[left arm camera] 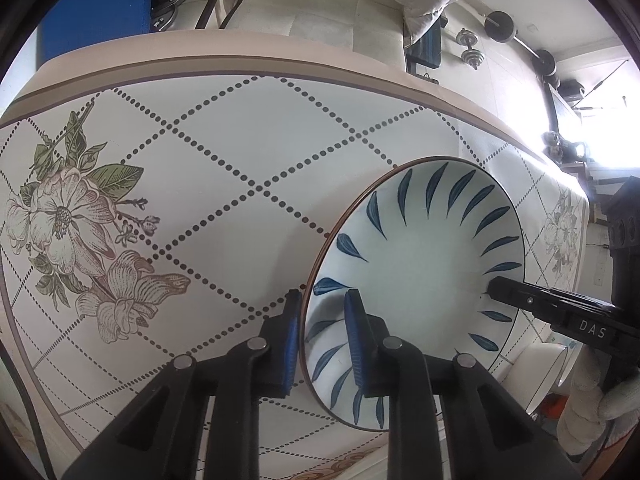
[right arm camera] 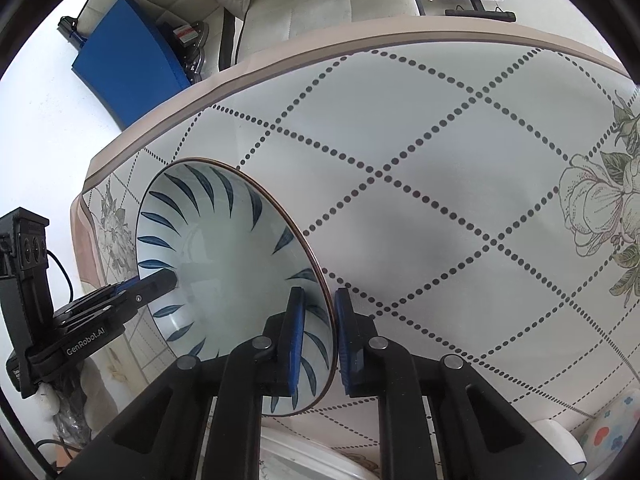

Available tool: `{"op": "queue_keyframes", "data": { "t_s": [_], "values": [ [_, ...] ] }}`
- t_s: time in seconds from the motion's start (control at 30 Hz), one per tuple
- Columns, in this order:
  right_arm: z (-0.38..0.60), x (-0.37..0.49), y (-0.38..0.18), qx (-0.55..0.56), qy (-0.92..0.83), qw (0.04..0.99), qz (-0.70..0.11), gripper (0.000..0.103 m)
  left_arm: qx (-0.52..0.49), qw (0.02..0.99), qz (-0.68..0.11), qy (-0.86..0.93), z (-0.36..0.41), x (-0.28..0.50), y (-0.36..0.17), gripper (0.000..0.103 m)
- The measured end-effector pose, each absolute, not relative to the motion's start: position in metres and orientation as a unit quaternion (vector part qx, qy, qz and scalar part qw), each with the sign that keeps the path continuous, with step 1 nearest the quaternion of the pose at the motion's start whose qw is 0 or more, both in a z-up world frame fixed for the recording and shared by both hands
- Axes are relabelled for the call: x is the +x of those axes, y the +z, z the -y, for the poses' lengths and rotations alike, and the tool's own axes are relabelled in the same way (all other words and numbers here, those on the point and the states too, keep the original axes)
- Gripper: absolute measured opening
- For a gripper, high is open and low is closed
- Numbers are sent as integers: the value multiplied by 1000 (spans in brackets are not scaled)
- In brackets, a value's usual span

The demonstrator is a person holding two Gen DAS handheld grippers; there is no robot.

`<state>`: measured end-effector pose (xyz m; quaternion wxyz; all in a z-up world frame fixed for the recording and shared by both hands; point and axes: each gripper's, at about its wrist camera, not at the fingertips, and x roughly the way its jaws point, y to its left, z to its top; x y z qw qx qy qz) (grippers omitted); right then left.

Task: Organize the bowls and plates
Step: 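Grasp the blue-leaf white plate rim with both grippers, then carry the blue-leaf plate over to the plate stack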

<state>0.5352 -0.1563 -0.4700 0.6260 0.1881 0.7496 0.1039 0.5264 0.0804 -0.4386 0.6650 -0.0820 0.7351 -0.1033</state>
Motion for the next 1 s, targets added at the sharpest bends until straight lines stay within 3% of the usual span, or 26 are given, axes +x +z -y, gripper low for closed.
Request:
{"op": "queue_keyframes", "data": {
  "t_s": [0.4, 1.0],
  "values": [
    [166, 522, -448, 211, 100, 633, -738, 13, -77, 684, -717, -112, -80, 511, -401, 18],
    [186, 447, -360, 216, 125, 666, -703, 12, -56, 719, -679, -137, -70, 453, -315, 18]
  ]
}}
